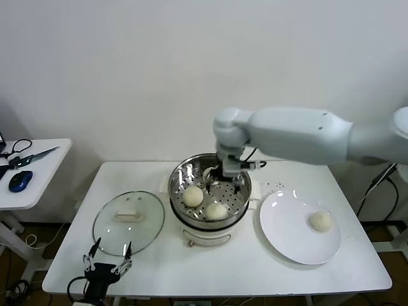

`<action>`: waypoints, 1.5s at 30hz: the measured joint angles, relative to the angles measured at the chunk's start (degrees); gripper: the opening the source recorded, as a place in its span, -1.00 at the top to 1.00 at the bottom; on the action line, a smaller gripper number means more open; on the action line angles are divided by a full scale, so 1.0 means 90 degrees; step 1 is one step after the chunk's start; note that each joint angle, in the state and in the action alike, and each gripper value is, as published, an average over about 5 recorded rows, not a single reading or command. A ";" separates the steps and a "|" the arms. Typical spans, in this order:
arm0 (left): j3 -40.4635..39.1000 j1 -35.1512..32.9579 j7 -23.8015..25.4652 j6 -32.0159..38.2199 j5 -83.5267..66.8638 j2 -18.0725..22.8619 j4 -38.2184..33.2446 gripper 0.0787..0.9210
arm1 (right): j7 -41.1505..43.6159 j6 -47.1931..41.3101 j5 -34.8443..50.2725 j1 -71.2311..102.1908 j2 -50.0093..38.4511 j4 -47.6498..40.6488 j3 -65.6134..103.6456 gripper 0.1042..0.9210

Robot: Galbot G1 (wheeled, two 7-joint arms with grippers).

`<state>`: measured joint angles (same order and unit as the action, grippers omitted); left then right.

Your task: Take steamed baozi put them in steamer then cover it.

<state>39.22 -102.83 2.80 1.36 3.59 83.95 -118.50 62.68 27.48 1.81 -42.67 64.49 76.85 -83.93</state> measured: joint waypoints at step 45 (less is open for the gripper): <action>-0.0041 -0.0351 0.0021 -0.0131 0.0025 0.0074 -0.0409 -0.77 | 0.0060 -0.2979 -0.0912 0.4459 -0.3343 -0.1751 0.3386 -0.76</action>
<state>38.85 -105.99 2.99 0.18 3.82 84.62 -122.18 63.22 0.67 -6.40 -2.54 34.40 61.09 -53.46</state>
